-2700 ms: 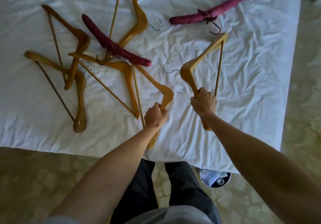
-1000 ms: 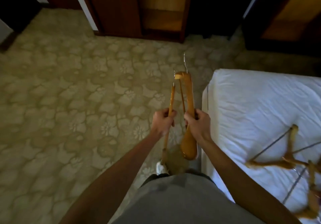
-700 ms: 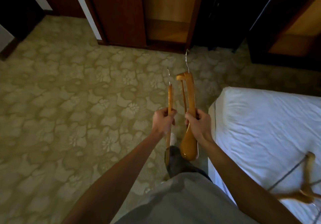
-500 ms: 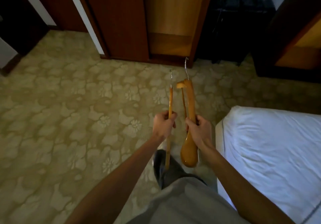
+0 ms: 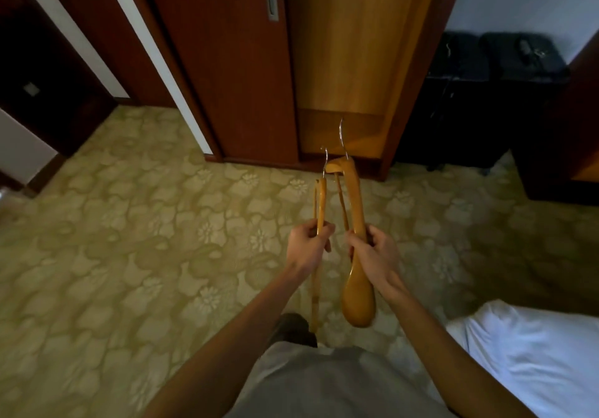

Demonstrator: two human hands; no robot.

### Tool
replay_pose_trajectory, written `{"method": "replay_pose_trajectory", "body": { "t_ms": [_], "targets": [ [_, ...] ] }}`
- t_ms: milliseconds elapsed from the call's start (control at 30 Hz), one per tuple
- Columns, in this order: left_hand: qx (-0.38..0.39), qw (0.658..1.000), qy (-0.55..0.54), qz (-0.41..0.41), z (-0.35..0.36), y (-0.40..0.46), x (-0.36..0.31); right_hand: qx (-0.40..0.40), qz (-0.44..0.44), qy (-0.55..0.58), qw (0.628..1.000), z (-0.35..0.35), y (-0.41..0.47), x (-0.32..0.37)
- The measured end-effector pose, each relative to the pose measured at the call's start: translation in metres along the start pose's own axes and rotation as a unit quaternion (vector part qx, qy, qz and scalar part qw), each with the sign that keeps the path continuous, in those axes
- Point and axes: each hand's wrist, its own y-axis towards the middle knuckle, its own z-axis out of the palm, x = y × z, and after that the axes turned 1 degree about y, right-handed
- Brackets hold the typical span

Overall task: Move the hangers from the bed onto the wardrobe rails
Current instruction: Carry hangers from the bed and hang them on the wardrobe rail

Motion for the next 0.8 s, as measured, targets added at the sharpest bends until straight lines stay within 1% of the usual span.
{"method": "replay_pose_trajectory", "body": {
  "t_ms": [67,233,467,567,800],
  "targets": [
    [0.004,1.0,-0.008,-0.004,-0.005,0.035,-0.008,0.011,-0.001,0.003,1.0,0.005,0.035,0.013],
    [0.008,0.999,-0.025,-0.018,-0.012,0.14,-0.036,0.003,-0.012,0.012,1.0,0.02,0.14,0.048],
    [0.003,0.999,-0.043,-0.001,-0.012,0.325,-0.094,-0.025,-0.015,-0.011,1.0,0.043,0.318,0.114],
    [-0.007,0.998,-0.057,0.012,-0.009,0.387,-0.123,-0.037,-0.029,-0.015,0.999,0.04,0.374,0.146],
    [0.017,0.997,-0.066,0.029,0.008,0.518,-0.196,-0.042,-0.058,-0.01,0.997,0.022,0.499,0.214]
  ]
}}
